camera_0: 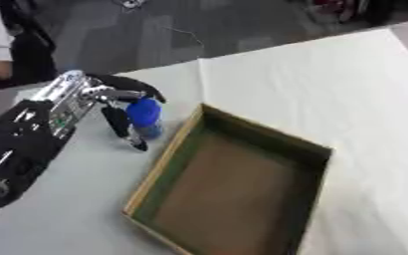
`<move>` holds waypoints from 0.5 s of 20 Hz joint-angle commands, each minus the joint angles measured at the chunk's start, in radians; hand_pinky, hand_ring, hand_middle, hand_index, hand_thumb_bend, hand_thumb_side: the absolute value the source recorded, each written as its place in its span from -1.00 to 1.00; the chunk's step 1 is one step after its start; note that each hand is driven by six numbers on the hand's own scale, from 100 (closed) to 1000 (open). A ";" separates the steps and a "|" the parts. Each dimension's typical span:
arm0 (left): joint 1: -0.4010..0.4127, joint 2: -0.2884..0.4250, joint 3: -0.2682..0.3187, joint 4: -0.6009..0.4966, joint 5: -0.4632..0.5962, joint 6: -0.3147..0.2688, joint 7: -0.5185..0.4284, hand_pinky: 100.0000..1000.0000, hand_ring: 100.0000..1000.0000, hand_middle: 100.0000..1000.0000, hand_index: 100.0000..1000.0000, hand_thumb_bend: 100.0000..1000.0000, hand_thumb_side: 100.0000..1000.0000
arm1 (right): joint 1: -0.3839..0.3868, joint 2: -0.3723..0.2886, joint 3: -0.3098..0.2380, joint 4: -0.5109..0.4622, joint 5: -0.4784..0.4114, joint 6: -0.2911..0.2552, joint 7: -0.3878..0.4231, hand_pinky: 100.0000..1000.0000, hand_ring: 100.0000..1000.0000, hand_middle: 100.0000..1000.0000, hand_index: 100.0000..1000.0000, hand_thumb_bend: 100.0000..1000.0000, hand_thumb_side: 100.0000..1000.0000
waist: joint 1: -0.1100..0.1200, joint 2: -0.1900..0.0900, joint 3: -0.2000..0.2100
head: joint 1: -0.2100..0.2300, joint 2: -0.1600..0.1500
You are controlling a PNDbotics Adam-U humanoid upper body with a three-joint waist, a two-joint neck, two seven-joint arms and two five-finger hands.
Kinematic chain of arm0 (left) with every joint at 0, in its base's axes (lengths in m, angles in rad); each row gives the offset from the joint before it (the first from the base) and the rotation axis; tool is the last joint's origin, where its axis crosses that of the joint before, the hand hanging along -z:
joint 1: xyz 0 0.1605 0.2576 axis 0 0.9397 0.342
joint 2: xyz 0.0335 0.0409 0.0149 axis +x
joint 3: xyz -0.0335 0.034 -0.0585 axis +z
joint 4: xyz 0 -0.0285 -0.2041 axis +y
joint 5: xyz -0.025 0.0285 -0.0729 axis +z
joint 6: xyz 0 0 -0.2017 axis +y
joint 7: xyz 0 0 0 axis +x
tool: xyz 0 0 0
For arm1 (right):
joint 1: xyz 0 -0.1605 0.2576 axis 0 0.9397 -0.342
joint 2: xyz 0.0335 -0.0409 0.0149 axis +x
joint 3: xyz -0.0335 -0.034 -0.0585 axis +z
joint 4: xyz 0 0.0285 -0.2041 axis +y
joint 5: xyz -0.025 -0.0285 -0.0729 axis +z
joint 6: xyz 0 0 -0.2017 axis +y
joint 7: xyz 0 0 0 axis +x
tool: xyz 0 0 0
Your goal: Pick up objects on the table and place them in the box.
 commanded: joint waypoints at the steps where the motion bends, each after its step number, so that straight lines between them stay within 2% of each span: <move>1: -0.002 0.023 0.006 0.008 -0.020 0.005 0.001 0.38 0.64 0.93 0.94 0.21 -0.50 | -0.013 -0.006 0.002 -0.015 0.014 -0.226 0.229 -1.00 -0.27 -0.25 -0.40 -1.00 0.64 | -0.008 -0.008 -0.001 | 0.008 -0.015; 8: 0.004 0.022 0.010 0.010 -0.025 0.014 0.048 0.09 0.42 0.78 0.76 0.01 -0.51 | -0.012 -0.002 0.010 -0.015 0.029 -0.232 0.229 -1.00 -0.27 -0.25 -0.40 -1.00 0.64 | -0.010 -0.003 0.000 | 0.009 -0.015; 10: 0.006 0.020 0.011 0.010 -0.022 0.016 0.067 -0.06 0.27 0.66 0.62 -0.20 -0.46 | -0.013 -0.002 0.011 -0.015 0.031 -0.232 0.229 -1.00 -0.27 -0.25 -0.40 -1.00 0.64 | -0.010 -0.003 0.000 | 0.009 -0.015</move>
